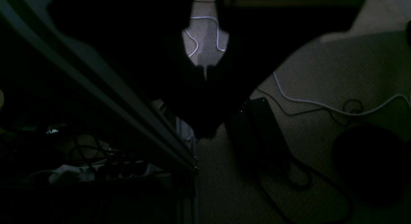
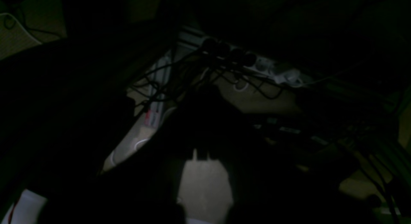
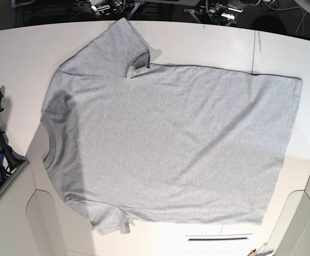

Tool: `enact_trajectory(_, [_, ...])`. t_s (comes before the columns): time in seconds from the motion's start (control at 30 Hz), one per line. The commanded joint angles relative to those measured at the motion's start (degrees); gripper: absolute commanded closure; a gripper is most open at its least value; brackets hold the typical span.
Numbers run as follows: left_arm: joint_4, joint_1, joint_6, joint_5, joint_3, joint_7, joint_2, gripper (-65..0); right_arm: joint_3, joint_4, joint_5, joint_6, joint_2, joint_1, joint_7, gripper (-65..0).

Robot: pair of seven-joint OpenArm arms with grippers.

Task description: Fold the T-shirt properly

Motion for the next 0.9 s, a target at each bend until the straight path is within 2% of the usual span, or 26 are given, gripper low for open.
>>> enact_trajectory(0.0, [0.4,-0.2,-0.4,0.2,0.1,-1.0,0.1,0.0,0.2,0.4,0.2,0.4,0.2,0.2,0.6,0.0])
enact_trajectory(0.2, [0.4,0.8,-0.4,0.2,0.1,-2.3,-0.5,0.0,0.2,0.4,0.2,0.3,0.5,-0.5,0.6,0.0])
enact_trajectory(0.5, [2.2,5.7,-0.5,-0.1,0.1,-6.4,-1.9,0.0,0.2,2.9,0.7,0.4,4.0,-4.7,1.5,0.0])
enact_trajectory(0.67, [8.4,11.3,-4.2,-3.3,0.1,-6.4,-3.6,0.0,0.2,8.6,1.7,0.4,6.5,-9.7,2.1,0.0])
enact_trajectory(0.87, [19.3,20.6,-6.9,-7.5,0.1,-6.4,-6.3,0.0,0.3,18.3,4.8,0.3,9.5,-17.6,2.3,0.0])
